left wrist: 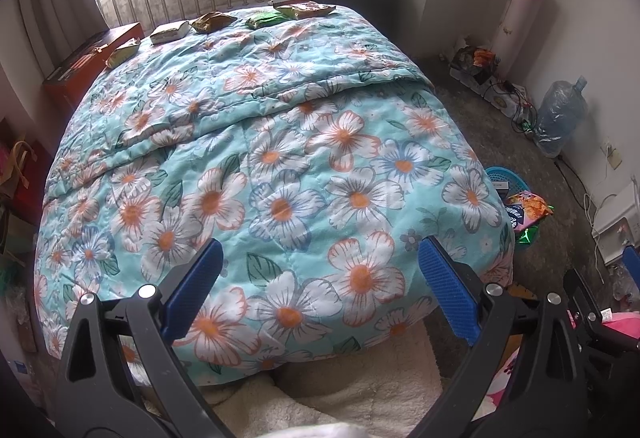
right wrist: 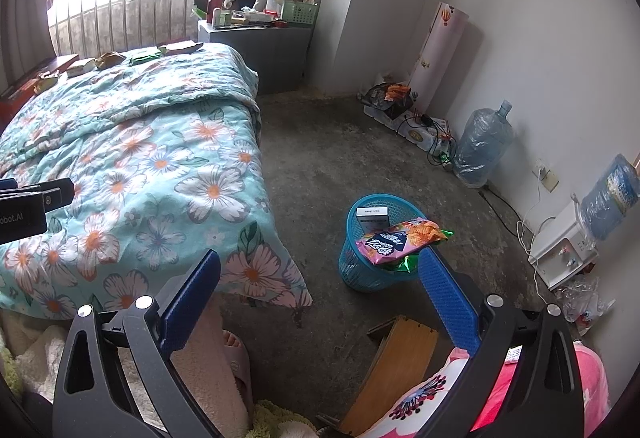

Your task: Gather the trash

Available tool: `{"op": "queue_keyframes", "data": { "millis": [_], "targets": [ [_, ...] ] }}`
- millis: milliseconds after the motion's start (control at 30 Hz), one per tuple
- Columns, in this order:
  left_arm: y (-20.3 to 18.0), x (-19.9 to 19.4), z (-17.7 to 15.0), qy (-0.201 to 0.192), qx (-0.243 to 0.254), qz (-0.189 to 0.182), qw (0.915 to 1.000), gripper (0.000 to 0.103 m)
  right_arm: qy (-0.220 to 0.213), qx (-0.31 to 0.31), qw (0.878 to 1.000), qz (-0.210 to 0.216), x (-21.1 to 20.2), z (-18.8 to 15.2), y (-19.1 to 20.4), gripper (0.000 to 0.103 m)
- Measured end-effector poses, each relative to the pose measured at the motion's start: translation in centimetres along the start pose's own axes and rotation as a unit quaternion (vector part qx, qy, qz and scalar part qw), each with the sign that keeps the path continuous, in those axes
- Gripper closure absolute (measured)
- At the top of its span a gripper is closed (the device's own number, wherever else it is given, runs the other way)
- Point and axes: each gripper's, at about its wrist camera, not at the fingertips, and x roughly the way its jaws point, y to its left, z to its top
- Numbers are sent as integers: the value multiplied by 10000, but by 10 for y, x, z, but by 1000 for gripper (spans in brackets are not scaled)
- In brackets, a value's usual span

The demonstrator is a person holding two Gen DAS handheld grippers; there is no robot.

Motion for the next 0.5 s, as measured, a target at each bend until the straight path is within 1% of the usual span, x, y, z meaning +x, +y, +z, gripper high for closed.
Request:
{"op": "queue_keyframes", "data": {
  "millis": [500],
  "targets": [
    [-2,-2,2,-18,14,18,10000,9,-3,6,10000,-4,0,0,1,7]
  ]
}}
